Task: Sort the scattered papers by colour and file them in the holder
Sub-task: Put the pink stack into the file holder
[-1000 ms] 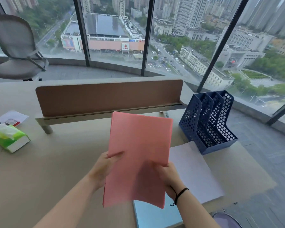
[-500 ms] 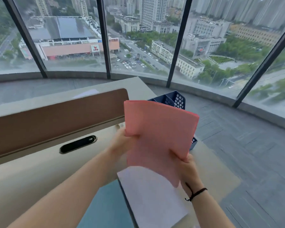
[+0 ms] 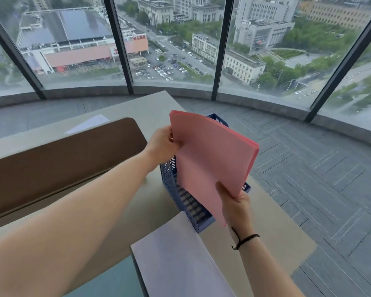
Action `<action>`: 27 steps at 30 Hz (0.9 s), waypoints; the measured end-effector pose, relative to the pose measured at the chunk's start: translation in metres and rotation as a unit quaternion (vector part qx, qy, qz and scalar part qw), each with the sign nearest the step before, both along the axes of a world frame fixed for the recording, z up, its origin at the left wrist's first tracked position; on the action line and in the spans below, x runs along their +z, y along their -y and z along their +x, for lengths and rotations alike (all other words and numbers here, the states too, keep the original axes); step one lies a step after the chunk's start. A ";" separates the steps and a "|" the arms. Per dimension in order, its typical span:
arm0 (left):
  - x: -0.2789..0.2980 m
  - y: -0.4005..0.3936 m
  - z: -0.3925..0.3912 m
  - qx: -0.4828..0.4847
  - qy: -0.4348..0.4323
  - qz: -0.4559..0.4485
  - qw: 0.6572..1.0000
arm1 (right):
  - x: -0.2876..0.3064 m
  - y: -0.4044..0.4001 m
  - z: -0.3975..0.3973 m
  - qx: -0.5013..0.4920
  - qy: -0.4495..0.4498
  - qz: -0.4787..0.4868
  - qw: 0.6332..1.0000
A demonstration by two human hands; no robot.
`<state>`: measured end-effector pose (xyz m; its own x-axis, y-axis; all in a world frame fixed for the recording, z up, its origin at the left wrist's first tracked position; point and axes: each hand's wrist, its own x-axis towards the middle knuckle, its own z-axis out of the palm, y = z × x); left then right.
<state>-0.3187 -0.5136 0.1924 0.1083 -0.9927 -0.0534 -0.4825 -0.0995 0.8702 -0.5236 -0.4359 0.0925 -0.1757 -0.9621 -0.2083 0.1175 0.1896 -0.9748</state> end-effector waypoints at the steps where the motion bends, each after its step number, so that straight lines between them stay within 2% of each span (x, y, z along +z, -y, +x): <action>1: -0.002 0.005 0.001 0.000 0.006 0.004 1.000 | -0.003 0.005 0.003 0.002 0.008 0.006 1.000; 7: -0.018 0.024 0.012 0.032 0.074 0.040 0.996 | -0.028 0.022 0.024 0.044 0.003 0.041 0.998; 9: -0.025 0.026 0.012 0.034 0.149 0.050 0.987 | -0.034 0.024 0.030 0.056 -0.005 0.058 0.997; 11: -0.032 0.027 0.009 0.044 0.274 0.048 0.959 | -0.041 0.023 0.033 0.068 -0.007 0.087 0.994; 13: -0.040 0.029 0.008 0.079 0.325 0.033 0.942 | -0.050 0.022 0.033 0.085 -0.020 0.118 0.989; 16: -0.050 0.031 0.014 0.106 0.304 0.022 0.947 | -0.066 0.020 0.032 0.104 -0.065 0.147 0.981; 22: -0.056 0.029 0.015 0.100 0.289 -0.016 0.952 | -0.070 0.024 0.030 0.117 -0.081 0.165 0.976; 27: -0.065 0.006 0.013 0.134 0.168 -0.075 0.974 | -0.070 0.019 0.018 0.124 -0.124 0.088 0.981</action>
<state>-0.3056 -0.5196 0.1274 0.3509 -0.9202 0.1735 -0.7173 -0.1450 0.6815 -0.5054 -0.4553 0.0224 -0.0065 -0.9349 -0.3549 -0.1897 0.3497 -0.9175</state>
